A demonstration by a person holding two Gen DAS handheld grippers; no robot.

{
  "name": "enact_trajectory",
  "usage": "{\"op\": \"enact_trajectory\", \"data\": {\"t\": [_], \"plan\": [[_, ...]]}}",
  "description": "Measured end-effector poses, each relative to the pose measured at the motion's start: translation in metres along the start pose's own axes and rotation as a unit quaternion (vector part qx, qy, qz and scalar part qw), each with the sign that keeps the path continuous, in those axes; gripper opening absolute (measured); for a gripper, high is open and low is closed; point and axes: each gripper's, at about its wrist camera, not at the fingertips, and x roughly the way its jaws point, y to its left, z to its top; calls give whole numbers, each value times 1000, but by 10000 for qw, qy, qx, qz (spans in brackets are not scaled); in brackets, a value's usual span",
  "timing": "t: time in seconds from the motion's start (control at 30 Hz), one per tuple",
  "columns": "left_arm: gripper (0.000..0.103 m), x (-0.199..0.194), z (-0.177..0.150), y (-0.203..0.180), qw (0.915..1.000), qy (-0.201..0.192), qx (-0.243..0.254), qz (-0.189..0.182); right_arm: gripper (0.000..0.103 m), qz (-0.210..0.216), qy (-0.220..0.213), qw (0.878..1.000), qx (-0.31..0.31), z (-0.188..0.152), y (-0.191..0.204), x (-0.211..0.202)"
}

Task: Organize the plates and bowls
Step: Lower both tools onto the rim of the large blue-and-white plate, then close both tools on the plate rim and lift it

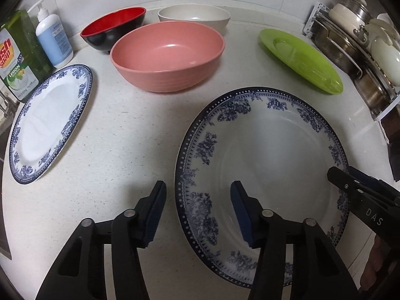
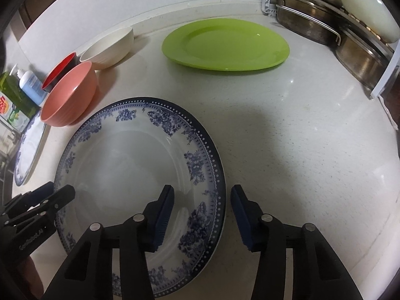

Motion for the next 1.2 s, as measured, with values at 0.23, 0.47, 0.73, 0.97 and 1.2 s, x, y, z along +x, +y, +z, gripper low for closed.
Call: {"op": "enact_trajectory", "data": {"t": [0.23, 0.47, 0.73, 0.97, 1.2], "plan": [[40, 4, 3, 1, 10000, 10, -46, -46, 36, -70, -12, 9999, -91, 2, 1, 1], [34, 2, 2, 3, 9999, -62, -51, 69, 36, -107, 21, 9999, -134, 1, 4, 0], [34, -24, -5, 16, 9991, -344, -139, 217, 36, -20, -92, 9995, -316, -1, 17, -17], [34, -52, -20, 41, 9966, -583, -395, 433, 36, 174, -207, 9972, -690, -3, 48, -33], [34, -75, -41, 71, 9921, -745, -744, 675, 36, 396, -283, 9926, -1113, -12, 83, -47]]}}
